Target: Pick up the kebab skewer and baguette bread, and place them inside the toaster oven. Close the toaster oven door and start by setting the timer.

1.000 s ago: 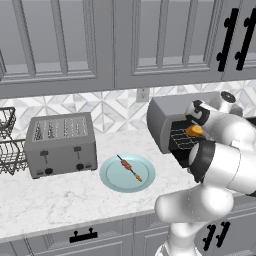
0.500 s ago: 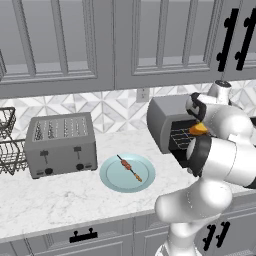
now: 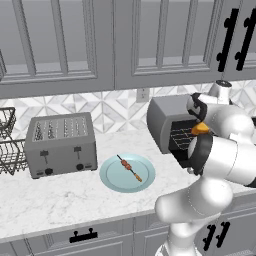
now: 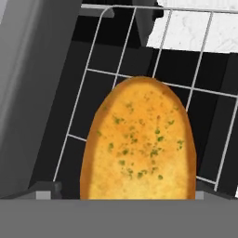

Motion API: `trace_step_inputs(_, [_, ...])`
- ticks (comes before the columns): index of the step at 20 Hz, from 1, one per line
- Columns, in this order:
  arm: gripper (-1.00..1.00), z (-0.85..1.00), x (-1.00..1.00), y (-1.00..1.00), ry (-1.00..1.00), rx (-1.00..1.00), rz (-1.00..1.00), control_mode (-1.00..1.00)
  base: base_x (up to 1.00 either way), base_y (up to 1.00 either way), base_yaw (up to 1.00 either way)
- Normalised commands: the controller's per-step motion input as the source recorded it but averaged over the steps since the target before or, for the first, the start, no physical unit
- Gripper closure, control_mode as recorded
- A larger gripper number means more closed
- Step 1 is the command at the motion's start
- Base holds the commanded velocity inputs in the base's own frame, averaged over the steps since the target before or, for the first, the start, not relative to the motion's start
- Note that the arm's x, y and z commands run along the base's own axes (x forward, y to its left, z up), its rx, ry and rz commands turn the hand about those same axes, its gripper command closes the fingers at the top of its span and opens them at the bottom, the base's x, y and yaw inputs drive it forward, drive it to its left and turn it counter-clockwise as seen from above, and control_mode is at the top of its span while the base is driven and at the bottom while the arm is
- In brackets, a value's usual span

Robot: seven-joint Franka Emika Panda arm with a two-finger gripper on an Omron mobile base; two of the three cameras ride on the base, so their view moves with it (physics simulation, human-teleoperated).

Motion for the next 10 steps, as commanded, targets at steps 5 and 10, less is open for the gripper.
trace_step_inputs(5, [-1.0,-0.88,-0.01,0.07,-0.06,-0.03,0.09,-1.0,0.0,0.0,0.0])
trace_step_inputs(10, [-1.0,-0.82,-0.32,0.06,-0.09,-0.03,0.04,-1.0,0.0,0.0,0.0])
